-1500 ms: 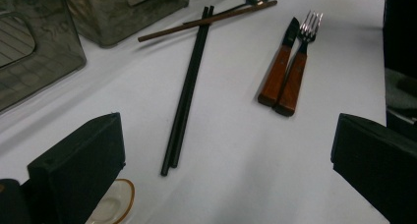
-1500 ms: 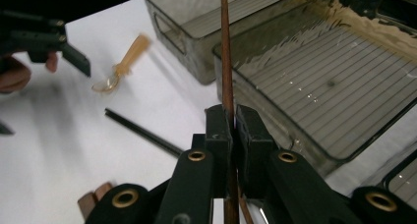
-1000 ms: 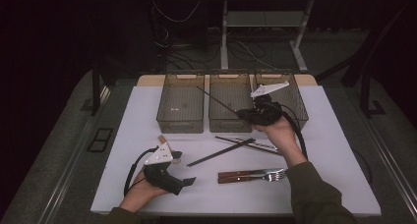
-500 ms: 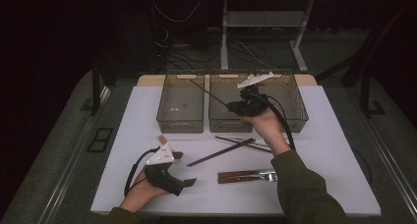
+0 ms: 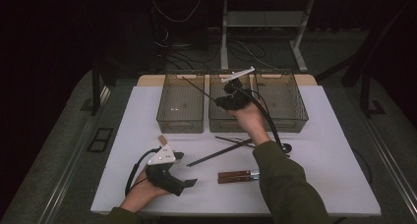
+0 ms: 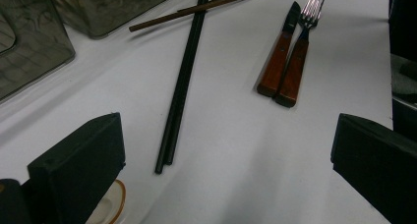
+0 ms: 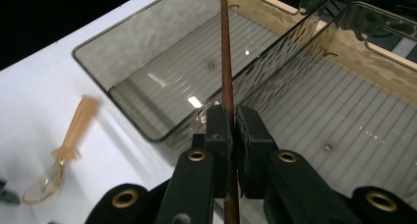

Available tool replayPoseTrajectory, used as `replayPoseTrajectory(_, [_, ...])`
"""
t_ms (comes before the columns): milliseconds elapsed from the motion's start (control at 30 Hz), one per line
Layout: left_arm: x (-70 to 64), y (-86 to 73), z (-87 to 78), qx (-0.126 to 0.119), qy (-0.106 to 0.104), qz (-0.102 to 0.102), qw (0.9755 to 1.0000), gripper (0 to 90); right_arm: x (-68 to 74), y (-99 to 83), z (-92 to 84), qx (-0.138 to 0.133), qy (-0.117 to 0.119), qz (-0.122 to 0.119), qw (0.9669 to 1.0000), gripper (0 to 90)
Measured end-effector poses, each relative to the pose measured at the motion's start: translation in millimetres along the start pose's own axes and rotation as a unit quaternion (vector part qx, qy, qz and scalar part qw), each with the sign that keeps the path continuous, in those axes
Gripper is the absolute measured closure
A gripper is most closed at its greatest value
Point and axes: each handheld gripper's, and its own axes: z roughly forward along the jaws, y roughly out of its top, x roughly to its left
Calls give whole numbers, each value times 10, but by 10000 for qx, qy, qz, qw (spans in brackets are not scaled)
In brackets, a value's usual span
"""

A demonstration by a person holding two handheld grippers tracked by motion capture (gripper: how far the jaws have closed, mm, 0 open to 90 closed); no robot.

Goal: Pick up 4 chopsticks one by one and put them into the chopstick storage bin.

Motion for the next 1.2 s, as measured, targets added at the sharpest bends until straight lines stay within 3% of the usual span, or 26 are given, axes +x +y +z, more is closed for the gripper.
replayPoseTrajectory(167, [-6,2,1,91,-9,48,9999,0,44,99,124,50,-99,56,9999,850])
replayPoseTrajectory(400, [0,5,10,33,-25,46,10000,0,101,250,279,116,-202,117,9997,850])
replayPoseTrajectory(1200, [-3,13,0,-55,-53,46,10000,0,321,465,840,482,-447,327,9973,849])
